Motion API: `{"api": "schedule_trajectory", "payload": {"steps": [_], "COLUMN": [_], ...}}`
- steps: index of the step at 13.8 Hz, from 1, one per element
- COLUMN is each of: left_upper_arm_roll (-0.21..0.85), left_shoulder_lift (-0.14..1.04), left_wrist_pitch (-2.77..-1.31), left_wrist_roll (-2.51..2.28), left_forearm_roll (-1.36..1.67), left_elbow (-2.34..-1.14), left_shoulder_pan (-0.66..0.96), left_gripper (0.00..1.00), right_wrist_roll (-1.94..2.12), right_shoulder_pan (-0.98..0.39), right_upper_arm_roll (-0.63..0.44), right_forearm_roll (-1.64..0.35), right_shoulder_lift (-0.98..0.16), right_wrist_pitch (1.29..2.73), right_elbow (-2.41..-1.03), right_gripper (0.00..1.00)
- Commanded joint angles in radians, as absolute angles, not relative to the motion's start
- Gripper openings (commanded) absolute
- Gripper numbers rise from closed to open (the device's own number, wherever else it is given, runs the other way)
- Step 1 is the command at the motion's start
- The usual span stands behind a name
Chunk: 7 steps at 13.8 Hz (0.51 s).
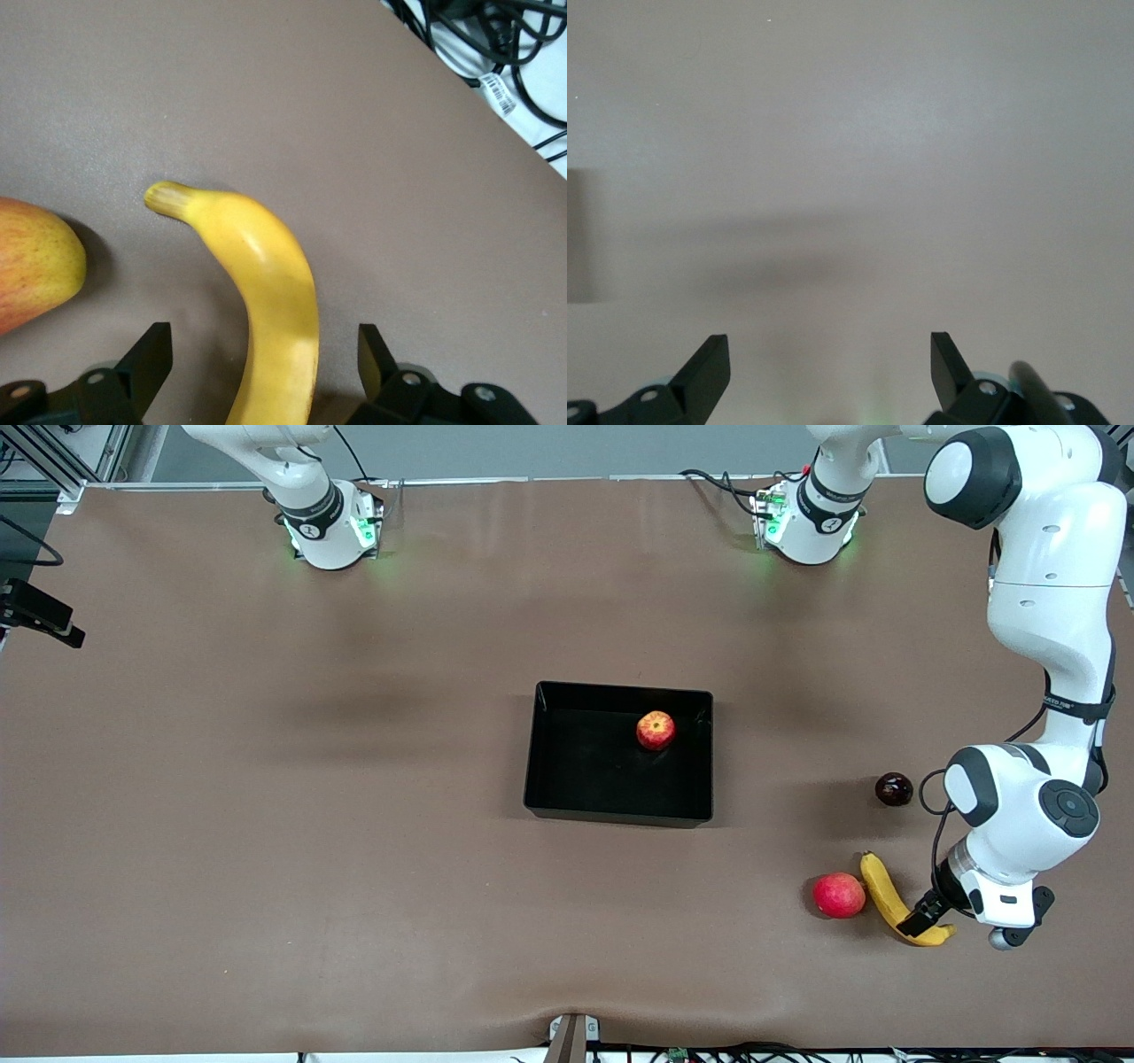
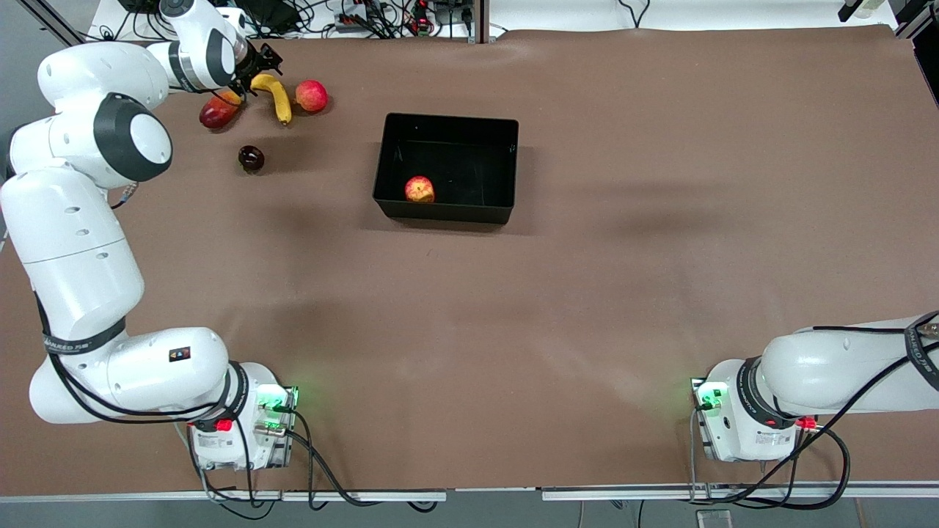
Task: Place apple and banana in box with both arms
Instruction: 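Move the left gripper back to the yellow banana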
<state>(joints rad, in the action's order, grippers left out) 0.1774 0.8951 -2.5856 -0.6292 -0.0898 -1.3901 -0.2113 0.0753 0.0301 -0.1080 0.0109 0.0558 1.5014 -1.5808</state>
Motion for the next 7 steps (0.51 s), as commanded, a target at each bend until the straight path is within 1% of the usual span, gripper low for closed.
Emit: {"api": "schedule_trajectory", "payload": {"steps": [1,3,4,5,7], "left_upper_arm_roll": [0.178,0.179,0.178,0.178,0.178], "left_shoulder_lift": [0.919,0.931,0.937,0.946,0.951], "left_wrist_pitch": [-2.589,-2.591,-2.602,-2.611,-2.612], "left_wrist_roll": [-0.643,-0.644,-0.643,-0.643,-0.643], "left_forearm_roll": [-0.094,-0.084,-0.072,-0.072,-0.072], "left_elbow": [-1.368,-1.368,-1.368,-1.37,-1.37], "left_shoulder_pan": [-0.21,-0.209,-0.209,-0.209,-0.209], "left_gripper": [0.93,0.91,0.87,0.78,0.56], "right_wrist_roll": [0.089,0.089,0.089,0.089,0.089], "right_shoulder_pan": [0.054,0.054,0.054,0.054,0.054], "right_upper_arm_roll": [-0.1,-0.1,-0.1,-0.1,-0.1], "right_forearm_roll": [-0.014,-0.014,-0.014,-0.014,-0.014], "right_shoulder_lift": [0.046,0.046,0.046,0.046,0.046], "right_wrist_pitch": [1.485,1.485,1.485,1.485,1.485], "right_elbow": [-1.559,-1.559,-1.559,-1.559,-1.559], "right_gripper": [1.0,1.0,1.0,1.0,1.0]}}
